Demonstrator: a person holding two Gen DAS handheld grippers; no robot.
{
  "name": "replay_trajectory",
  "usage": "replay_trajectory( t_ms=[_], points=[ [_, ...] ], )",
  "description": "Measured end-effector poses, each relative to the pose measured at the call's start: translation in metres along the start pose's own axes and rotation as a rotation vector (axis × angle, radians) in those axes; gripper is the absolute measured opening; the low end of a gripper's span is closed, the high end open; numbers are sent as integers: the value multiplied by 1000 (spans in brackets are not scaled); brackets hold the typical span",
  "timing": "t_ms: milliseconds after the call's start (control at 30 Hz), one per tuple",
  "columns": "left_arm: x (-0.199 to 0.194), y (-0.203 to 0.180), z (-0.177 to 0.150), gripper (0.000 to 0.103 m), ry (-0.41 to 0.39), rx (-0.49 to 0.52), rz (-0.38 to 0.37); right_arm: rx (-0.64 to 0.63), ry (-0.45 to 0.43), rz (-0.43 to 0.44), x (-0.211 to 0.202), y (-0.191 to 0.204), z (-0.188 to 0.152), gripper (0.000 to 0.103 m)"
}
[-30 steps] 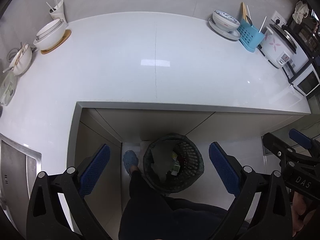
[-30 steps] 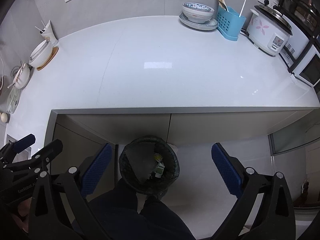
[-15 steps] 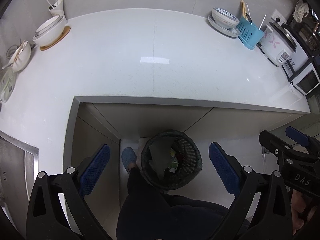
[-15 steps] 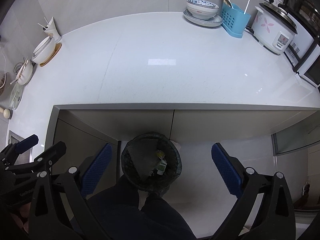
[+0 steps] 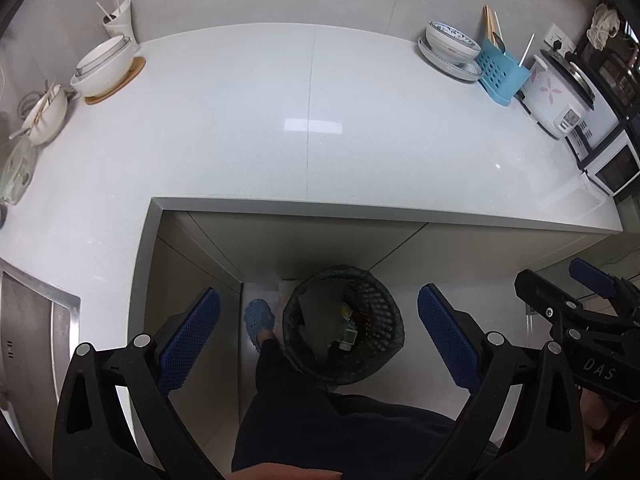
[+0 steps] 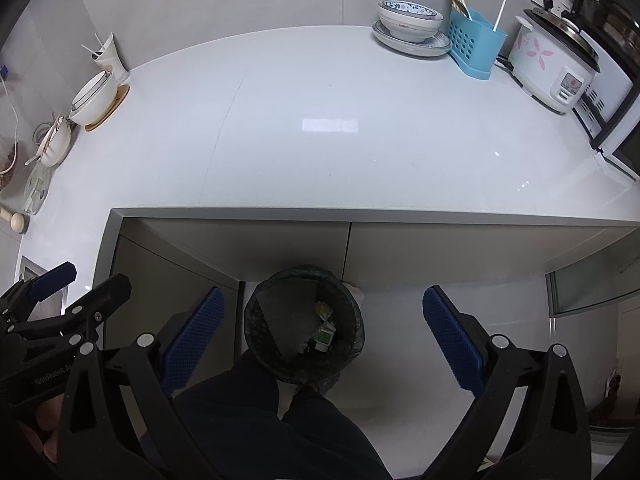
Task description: Collect trash
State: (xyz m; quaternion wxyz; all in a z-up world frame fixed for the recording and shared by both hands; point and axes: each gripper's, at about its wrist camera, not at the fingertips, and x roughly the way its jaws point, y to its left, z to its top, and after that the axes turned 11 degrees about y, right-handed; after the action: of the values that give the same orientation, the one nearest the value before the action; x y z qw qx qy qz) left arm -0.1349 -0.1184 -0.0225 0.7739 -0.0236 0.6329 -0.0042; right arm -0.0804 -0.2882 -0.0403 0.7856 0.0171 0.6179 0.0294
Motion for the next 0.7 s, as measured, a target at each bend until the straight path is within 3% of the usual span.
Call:
replay_trajectory(
  t_ms=[700],
  points=[
    [3, -7, 4, 97, 12, 8, 24, -9, 25, 15, 8, -3, 4, 95]
  ],
)
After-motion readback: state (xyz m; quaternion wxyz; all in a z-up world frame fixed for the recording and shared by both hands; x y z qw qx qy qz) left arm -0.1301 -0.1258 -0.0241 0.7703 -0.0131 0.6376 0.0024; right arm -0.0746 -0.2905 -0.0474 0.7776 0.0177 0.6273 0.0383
